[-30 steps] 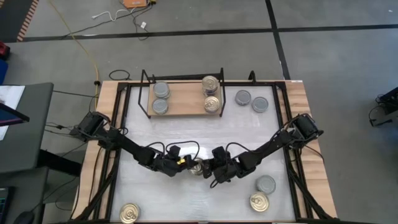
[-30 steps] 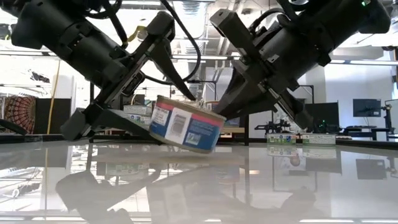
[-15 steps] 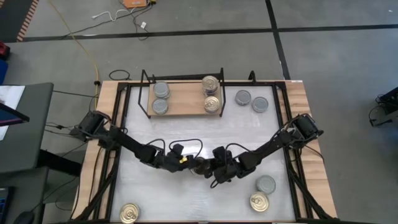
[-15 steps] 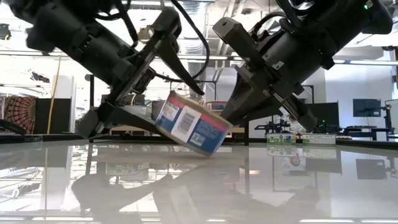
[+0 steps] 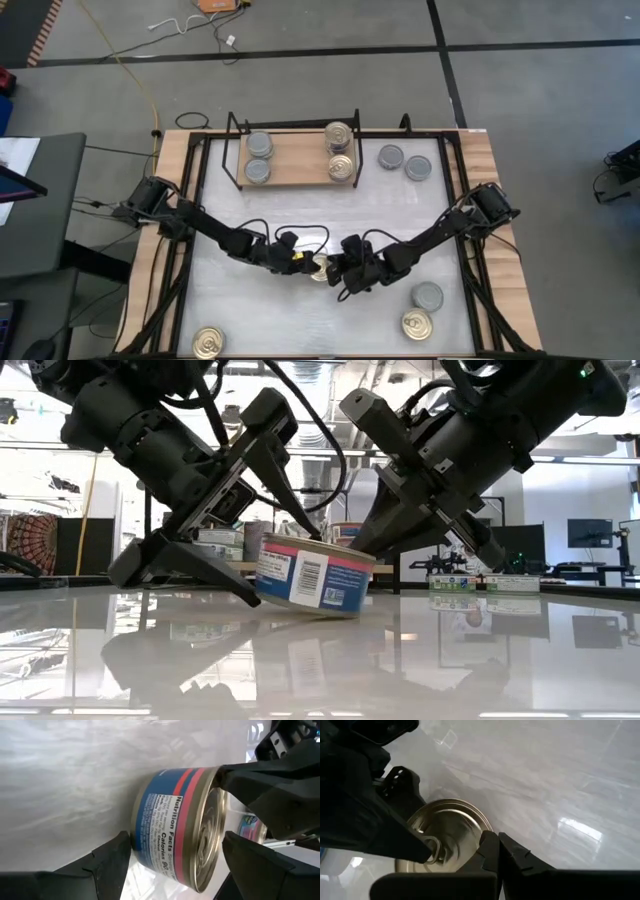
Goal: Stack canned seafood by type on shelf
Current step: Stack the blue tuna can on top of the blue tuna can on the shelf
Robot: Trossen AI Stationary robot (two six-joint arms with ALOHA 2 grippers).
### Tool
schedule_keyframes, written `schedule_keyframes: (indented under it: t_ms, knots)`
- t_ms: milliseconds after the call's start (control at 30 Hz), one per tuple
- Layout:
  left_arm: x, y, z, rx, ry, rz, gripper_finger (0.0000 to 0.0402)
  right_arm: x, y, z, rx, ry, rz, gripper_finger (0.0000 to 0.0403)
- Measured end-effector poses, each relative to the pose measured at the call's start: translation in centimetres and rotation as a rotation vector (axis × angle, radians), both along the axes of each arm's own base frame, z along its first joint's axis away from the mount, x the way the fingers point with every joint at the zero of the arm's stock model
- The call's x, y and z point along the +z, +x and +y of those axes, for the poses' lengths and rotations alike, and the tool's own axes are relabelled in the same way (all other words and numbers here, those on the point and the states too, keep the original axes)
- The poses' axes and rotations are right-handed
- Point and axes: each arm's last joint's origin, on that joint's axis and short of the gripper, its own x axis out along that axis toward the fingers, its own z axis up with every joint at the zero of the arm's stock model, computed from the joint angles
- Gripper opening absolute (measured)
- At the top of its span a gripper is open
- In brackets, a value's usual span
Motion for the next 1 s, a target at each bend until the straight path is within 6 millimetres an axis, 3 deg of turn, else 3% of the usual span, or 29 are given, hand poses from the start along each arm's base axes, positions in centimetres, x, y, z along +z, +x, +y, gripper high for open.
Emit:
schedule_keyframes:
  t_ms: [167, 567, 733, 1000]
  knots:
    - [0.0, 0.1, 0.3, -0.007, 0.013, 0.004, 0.0274, 0.0, 0.0, 0.0, -0.002, -0.001, 0.0, 0.0026]
    - [0.1, 0.5, 1.3, -0.031, 0.071, -0.012, 0.0126, 0.2, 0.2, -0.4, 0.009, 0.02, 0.004, 0.0028]
    - [0.3, 0.7, 1.5, -0.044, 0.074, -0.042, 0.0074, 1.0, -0.2, -0.9, 0.021, 0.038, 0.034, 0.0047]
    - [0.1, 0.6, 1.5, -0.06, 0.066, -0.013, 0.0045, 2.9, -1.3, -1.3, 0.048, 0.064, 0.088, 0.0075]
